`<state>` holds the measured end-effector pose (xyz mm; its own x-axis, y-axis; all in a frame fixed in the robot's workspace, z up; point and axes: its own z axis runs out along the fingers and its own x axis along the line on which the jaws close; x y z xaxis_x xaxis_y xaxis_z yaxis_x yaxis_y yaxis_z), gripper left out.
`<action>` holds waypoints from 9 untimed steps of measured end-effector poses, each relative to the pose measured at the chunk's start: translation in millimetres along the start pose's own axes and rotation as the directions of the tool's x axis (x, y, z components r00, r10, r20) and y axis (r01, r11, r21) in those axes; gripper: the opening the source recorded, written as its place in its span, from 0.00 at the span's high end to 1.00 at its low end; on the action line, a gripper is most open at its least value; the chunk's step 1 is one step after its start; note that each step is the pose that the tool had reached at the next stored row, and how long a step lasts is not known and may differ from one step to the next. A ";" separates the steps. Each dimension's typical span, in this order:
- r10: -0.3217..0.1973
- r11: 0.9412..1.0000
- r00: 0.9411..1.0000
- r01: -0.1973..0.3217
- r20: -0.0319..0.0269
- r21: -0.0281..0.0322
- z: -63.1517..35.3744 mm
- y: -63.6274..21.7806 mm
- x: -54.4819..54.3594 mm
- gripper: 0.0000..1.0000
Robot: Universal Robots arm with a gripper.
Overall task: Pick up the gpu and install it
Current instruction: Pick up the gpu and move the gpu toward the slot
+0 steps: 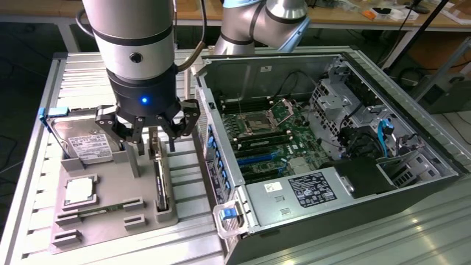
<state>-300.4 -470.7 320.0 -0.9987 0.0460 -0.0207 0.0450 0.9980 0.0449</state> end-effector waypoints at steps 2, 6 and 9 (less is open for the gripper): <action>0.000 1.000 1.000 0.000 0.000 0.000 0.7 -0.9 0.0 0.46; 0.000 1.000 1.000 0.000 -0.001 0.000 2.3 -3.2 -0.1 0.46; 0.000 1.000 1.000 0.000 -0.001 0.000 3.2 -4.4 -0.1 0.46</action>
<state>-300.4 -475.0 316.6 -0.9988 0.0460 -0.0195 0.0451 0.9980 0.0449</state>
